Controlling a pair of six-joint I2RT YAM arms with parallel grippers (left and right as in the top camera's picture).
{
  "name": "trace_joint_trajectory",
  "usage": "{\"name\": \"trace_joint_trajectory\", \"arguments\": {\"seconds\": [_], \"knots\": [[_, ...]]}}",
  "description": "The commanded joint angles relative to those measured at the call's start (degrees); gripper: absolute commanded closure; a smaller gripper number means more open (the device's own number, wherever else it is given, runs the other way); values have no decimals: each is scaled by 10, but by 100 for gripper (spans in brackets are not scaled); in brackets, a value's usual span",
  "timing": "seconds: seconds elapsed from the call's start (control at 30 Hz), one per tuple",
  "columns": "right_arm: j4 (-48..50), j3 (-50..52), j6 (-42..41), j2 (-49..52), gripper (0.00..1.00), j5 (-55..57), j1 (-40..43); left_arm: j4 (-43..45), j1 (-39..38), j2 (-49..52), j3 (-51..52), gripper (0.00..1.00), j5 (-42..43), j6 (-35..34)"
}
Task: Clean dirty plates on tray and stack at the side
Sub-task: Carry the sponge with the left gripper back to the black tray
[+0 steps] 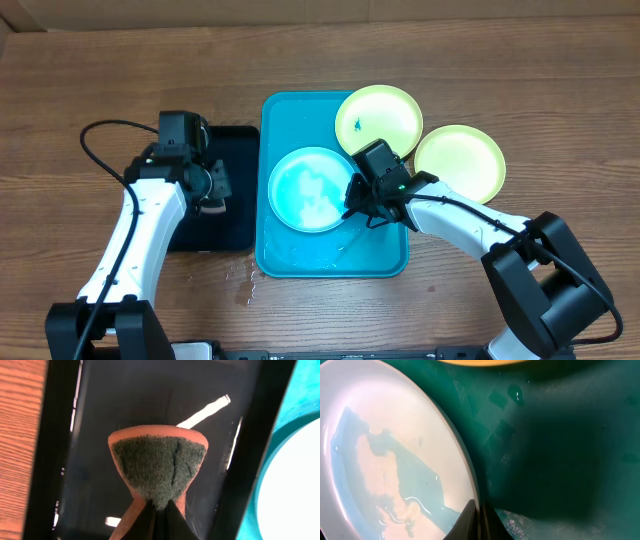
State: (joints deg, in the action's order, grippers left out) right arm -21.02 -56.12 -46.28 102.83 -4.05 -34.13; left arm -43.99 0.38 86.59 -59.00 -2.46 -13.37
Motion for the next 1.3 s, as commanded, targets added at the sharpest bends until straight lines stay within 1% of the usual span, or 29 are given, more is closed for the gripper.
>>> {"name": "trace_joint_trajectory", "arguments": {"seconds": [0.0,0.2,0.37,0.43,0.5,0.53,0.63,0.73,0.83,0.9,1.0,1.1,1.17,1.23,1.27], "knots": [[2,-1,3,1,96,-1,0,20,1,3,31,93,-7,-4],[2,-1,3,1,96,-1,0,53,1,3,63,91,-7,-4],[2,-1,3,1,96,-1,0,58,1,3,65,90,-7,-4],[2,-1,3,1,96,-1,0,59,1,3,65,83,-5,-4],[2,-1,3,1,95,-1,0,60,1,3,63,55,13,-4],[2,-1,3,1,94,-1,0,59,1,3,61,52,27,-4],[3,-1,3,1,87,-1,0,49,1,2,40,47,63,-4],[6,-1,3,1,76,2,0,26,1,-4,2,41,95,-4],[9,-1,3,1,71,11,0,-9,1,-19,-47,37,122,-4],[13,-1,3,1,70,18,0,-29,1,-36,-76,36,133,-4],[17,-1,3,1,70,30,0,-65,1,-79,-116,36,141,-4],[25,-1,3,1,70,33,0,-85,1,-122,-133,34,141,-8],[28,-1,3,1,69,41,0,-93,1,-156,-133,31,139,-9],[30,-1,3,1,69,40,0,-103,1,-184,-133,25,130,-10],[30,-1,3,1,69,41,0,-110,1,-197,-133,23,120,-10]]}}
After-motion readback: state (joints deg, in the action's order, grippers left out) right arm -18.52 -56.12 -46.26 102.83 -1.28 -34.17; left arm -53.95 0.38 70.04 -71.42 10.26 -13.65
